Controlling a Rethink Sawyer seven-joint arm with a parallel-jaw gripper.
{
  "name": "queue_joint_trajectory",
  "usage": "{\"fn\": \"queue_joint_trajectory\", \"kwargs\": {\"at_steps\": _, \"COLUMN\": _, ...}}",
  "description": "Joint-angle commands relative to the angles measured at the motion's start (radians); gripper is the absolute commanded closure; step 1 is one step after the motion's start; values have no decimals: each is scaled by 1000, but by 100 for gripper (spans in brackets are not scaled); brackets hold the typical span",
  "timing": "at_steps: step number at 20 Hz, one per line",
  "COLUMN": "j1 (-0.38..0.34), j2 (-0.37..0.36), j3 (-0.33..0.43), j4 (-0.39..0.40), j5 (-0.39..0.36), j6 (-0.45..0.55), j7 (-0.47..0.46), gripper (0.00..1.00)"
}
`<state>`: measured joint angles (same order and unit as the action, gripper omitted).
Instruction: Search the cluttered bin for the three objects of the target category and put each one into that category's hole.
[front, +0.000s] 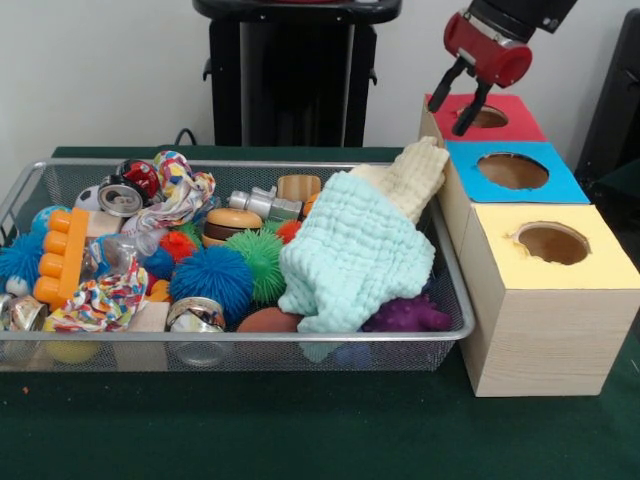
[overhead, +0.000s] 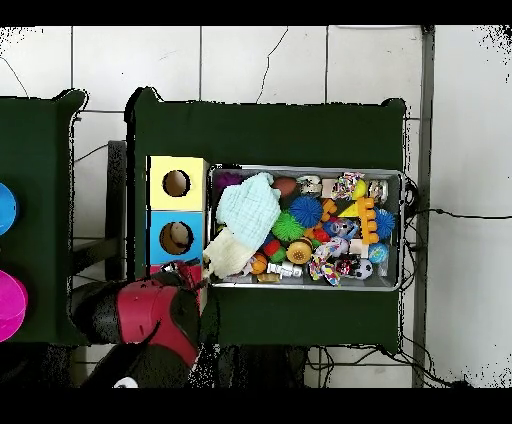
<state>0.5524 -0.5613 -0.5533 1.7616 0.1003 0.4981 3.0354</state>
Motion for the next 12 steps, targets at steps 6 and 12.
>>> {"fn": "queue_joint_trajectory", "kwargs": {"at_steps": 6, "j1": -276, "j2": -83, "j3": 146, "j4": -121, "j5": -179, "j6": 38, "j7": -268, "gripper": 0}}
{"fn": "queue_joint_trajectory", "kwargs": {"at_steps": 12, "j1": -400, "j2": -67, "j3": 227, "j4": -160, "j5": -279, "j6": -1, "j7": -310, "gripper": 0}}
